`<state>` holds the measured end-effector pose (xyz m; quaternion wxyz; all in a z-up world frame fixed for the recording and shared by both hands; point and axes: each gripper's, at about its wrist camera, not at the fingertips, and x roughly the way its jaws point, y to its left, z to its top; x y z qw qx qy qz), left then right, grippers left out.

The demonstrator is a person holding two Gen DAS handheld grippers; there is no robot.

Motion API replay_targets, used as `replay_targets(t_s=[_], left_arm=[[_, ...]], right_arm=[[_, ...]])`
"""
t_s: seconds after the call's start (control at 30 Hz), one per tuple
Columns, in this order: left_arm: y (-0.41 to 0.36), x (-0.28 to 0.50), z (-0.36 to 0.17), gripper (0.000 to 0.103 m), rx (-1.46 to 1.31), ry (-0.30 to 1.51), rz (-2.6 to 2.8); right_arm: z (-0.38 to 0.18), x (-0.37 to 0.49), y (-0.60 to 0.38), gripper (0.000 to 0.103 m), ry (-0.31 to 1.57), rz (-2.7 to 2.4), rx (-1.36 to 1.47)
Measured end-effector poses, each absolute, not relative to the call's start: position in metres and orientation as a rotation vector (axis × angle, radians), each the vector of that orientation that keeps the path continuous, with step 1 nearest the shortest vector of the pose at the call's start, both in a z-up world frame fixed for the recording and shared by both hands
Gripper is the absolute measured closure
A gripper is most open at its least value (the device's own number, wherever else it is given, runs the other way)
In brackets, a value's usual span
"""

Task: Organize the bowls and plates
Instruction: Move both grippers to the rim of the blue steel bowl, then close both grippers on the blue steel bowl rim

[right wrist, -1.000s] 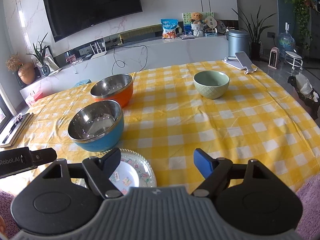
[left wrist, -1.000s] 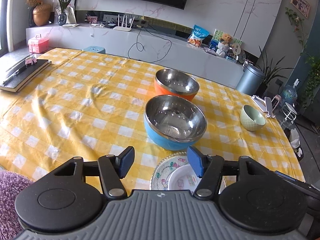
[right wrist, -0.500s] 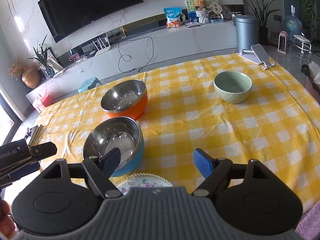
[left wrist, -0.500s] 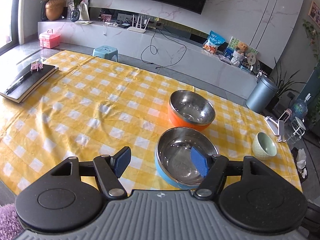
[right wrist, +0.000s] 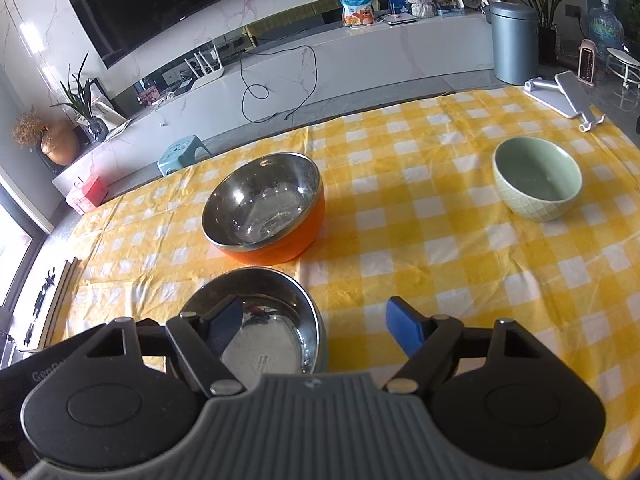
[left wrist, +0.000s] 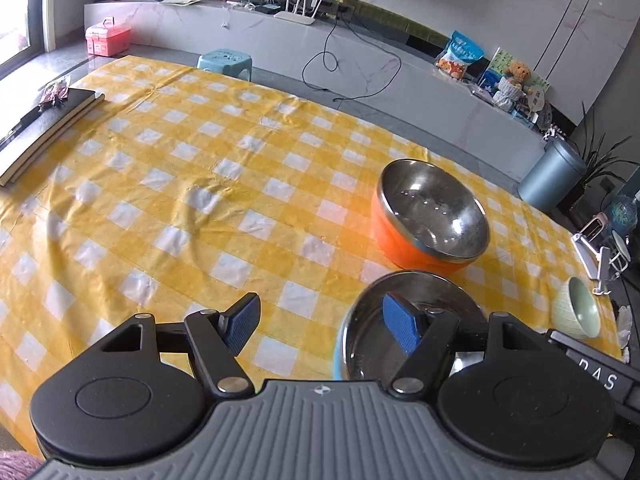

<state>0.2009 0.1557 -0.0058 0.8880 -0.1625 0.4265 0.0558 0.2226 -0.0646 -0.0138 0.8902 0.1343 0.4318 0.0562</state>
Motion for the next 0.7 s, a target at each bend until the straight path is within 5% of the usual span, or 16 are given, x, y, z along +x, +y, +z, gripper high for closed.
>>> replay_targets(t_s=[0.3,0.57,0.7], left_arm=[[0.164,0.221,-0.041,0.033,-0.447,0.961,0.06],[0.148,0.228,-0.045,0.062,-0.402,0.984,0.011],[0.143,0.231,-0.054,0.074,-0.41,1.002,-0.02]], right_arm=[[-0.056,0.257,-0.057,0.04,1.02,0.137,0.347],[-0.072,0.261,-0.06,0.073,1.09,0.15,0.389],[-0.077,0.259,-0.064,0.075,1.098,0.18,0.427]])
